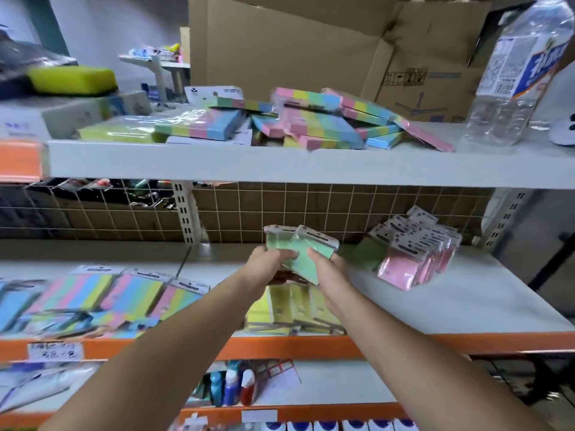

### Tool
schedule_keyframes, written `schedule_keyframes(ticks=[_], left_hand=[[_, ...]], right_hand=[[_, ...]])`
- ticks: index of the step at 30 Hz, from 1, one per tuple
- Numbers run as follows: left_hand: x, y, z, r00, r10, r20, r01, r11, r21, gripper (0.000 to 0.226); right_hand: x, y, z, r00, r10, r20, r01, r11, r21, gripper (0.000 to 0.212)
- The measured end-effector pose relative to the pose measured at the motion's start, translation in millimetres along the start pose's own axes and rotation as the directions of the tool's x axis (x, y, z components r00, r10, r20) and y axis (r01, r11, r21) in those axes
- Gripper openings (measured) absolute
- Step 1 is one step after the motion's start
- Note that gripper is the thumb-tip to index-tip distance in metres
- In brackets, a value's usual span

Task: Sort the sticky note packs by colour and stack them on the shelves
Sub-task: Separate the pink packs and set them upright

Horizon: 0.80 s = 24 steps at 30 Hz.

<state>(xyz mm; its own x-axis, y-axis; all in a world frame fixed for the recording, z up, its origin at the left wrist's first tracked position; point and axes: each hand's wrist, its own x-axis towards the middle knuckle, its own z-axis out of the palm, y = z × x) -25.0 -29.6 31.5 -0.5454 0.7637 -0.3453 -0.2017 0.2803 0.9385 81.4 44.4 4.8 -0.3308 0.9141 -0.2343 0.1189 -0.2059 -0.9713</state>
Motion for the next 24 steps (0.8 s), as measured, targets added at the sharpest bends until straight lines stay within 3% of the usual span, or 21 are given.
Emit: schedule_keyframes(ticks=[3,7,12,17,21,24], left_hand=[[-9,0,-33,1.000,0.007,0.001,-0.007,1.000,0.008,0.045],[-26,0,-82,0.999,0.023,0.034,-0.024,0.999,0.035,0.019],[-39,-8,-155,1.000,0.032,-0.001,-0.031,0.998,0.057,0.036],[-53,-13,-222,0.998,0.030,-0.052,-0.029,0.999,0.029,0.035],[-63,-19,-269,0.994,0.015,-0.105,-0.012,1.000,0.024,0.039],[-71,-23,-302,0.988,0.002,-0.152,0.006,0.999,0.049,0.037]], right_hand=[[-16,0,31,1.000,-0.007,-0.018,0.007,1.000,-0.007,0.021],[-45,0,75,1.000,-0.004,-0.029,0.004,1.000,0.003,0.021],[-83,4,142,0.998,0.001,-0.055,0.000,1.000,0.015,0.030],[-116,8,206,0.999,-0.002,-0.052,0.001,1.000,-0.011,0.022],[-135,14,254,0.999,-0.002,-0.046,-0.001,0.999,-0.050,0.037],[-147,16,285,1.000,-0.010,-0.024,0.009,0.998,-0.056,0.033]])
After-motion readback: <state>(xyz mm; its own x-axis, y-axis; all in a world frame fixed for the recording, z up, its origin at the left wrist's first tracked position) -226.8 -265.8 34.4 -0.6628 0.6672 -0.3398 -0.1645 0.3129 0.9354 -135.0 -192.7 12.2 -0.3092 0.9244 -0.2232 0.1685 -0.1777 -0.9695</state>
